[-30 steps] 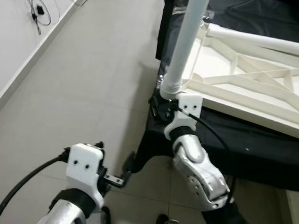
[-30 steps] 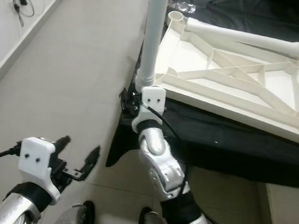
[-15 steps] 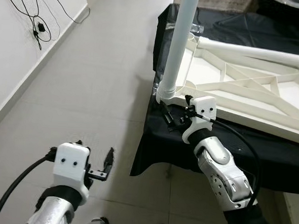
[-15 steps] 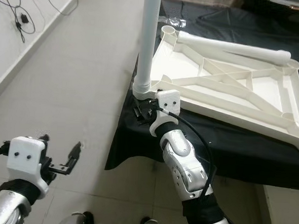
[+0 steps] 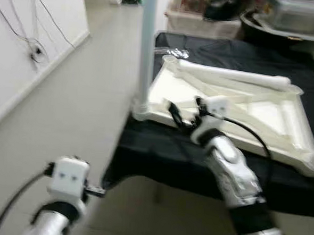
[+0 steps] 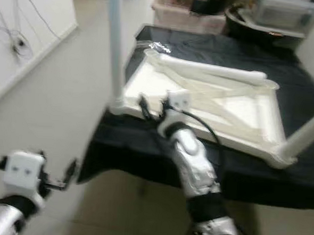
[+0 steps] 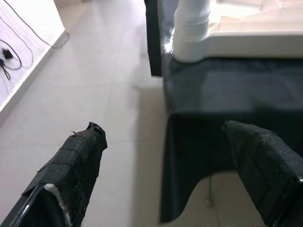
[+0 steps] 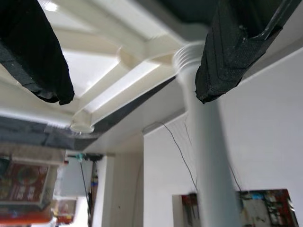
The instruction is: Building children table
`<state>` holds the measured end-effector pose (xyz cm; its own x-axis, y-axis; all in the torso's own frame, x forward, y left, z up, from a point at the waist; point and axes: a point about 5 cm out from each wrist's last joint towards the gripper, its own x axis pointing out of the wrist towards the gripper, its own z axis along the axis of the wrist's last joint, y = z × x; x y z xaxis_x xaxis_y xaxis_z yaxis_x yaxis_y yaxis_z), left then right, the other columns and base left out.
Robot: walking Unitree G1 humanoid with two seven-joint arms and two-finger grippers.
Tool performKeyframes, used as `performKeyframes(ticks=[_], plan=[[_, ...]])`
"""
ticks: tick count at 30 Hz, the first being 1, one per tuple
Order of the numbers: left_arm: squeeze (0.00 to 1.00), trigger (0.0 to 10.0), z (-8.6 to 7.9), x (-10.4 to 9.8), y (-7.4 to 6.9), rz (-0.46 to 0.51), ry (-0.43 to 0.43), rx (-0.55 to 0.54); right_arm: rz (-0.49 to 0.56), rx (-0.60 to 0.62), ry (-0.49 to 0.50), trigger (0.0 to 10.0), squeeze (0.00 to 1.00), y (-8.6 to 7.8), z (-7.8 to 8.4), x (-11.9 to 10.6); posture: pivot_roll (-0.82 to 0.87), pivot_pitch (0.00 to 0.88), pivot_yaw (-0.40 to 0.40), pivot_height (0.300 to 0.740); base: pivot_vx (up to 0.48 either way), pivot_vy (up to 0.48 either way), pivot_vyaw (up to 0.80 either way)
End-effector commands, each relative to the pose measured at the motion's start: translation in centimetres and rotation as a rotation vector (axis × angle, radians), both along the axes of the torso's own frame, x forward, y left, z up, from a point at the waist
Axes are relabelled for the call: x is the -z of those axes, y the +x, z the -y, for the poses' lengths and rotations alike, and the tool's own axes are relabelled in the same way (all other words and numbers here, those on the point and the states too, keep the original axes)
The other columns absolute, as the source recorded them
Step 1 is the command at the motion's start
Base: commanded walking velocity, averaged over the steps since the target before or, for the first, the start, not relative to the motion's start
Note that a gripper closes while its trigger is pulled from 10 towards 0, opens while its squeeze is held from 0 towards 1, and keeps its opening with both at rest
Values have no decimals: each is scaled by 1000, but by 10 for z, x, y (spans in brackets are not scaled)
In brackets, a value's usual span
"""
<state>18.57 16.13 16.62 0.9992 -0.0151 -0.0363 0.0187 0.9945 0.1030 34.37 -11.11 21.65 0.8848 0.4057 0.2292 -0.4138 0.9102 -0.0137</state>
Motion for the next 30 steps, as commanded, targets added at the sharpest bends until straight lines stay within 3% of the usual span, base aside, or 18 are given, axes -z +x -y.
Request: performKeyframes(ticks=[1, 7, 9, 12, 15, 19, 20, 22, 26, 27, 30], plan=[[0, 10000, 0, 3, 0, -9, -16, -10, 9, 1, -14, 10000, 0, 6, 6, -2, 116, 167, -46, 740, 382, 0, 0], [0, 10000, -5, 0, 2, 4, -45, -58, 6, -93, -16, 10000, 0, 24, 3, -18, 117, 171, -44, 740, 0, 0, 0], [0, 10000, 1, 1, 3, 4, -55, -21, -51, -153, -59, 10000, 0, 41, -2, -26, 115, 172, -46, 740, 0, 0, 0], [0, 10000, 5, 2, 2, 4, -53, 2, -81, -182, -79, 10000, 0, 50, -5, -33, 111, 181, -44, 740, 0, 0, 0], [0, 10000, 14, 5, 0, -10, -57, 47, -219, -295, -144, 10000, 0, 65, -12, -51, 112, 191, -51, 740, 0, 0, 0], [0, 10000, 18, 8, -3, -23, -73, 60, -286, -365, -298, 10000, 0, 66, -11, -57, 105, 200, -51, 740, 0, 0, 0], [0, 10000, 18, 8, -3, -23, -73, 60, -286, -365, -298, 10000, 0, 66, -11, -57, 105, 200, -51, 740, 0, 0, 0], [0, 10000, 23, 9, -5, -32, -90, 79, -316, -485, -438, 10000, 0, 62, -11, -59, 98, 210, -52, 740, 0, 0, 0], [0, 10000, 24, 9, -6, -35, -95, 85, -328, -526, -479, 10000, 0, 60, -11, -59, 98, 210, -52, 740, 0, 0, 0], [0, 10000, 28, 10, -8, -49, -101, 107, -368, -600, -567, 10000, 0, 58, -19, -53, 91, 229, -48, 740, 0, 0, 0], [0, 10000, 31, 10, -11, -57, -107, 117, -392, -640, -620, 10000, 0, 56, -30, -48, 94, 245, -52, 740, 0, 0, 0]])
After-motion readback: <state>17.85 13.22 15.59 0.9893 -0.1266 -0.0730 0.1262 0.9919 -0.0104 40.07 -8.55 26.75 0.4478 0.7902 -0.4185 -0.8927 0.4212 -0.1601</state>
